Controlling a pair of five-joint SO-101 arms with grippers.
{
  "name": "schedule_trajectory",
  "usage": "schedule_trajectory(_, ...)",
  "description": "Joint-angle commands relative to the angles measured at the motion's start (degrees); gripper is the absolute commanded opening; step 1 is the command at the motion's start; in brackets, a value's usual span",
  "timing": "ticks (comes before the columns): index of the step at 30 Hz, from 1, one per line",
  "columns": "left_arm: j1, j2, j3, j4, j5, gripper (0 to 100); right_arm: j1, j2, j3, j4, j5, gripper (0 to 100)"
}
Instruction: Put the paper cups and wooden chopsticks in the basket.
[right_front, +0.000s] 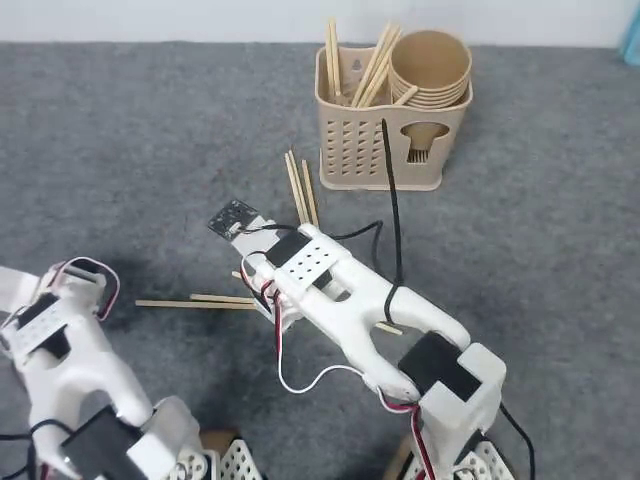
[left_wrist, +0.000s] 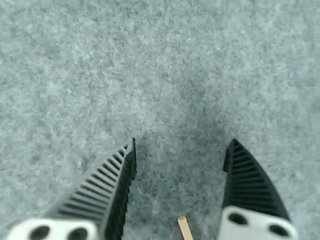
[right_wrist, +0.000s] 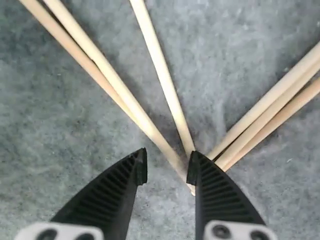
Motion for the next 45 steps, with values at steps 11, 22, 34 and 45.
schedule_trajectory(11, 0.18, -2.37, 0.04, -1.05, -0.26, 27, 0.66, 0.31, 0.79, -1.89, -2.99, 15.4)
schedule_trajectory(22, 0.18, -2.37, 0.04, -1.05, -0.26, 27, -0.31, -12.97, 8.97, -2.24, -3.25, 15.4)
schedule_trajectory(34, 0.18, -2.37, 0.04, -1.23, -0.26, 27, 1.71, -11.74, 9.32, -14.29, -2.73, 15.4)
schedule_trajectory(45, -1.67, -2.37, -0.04, -1.32, -0.26, 27, 3.47, -9.1, 2.02, -20.35, -2.64, 15.5)
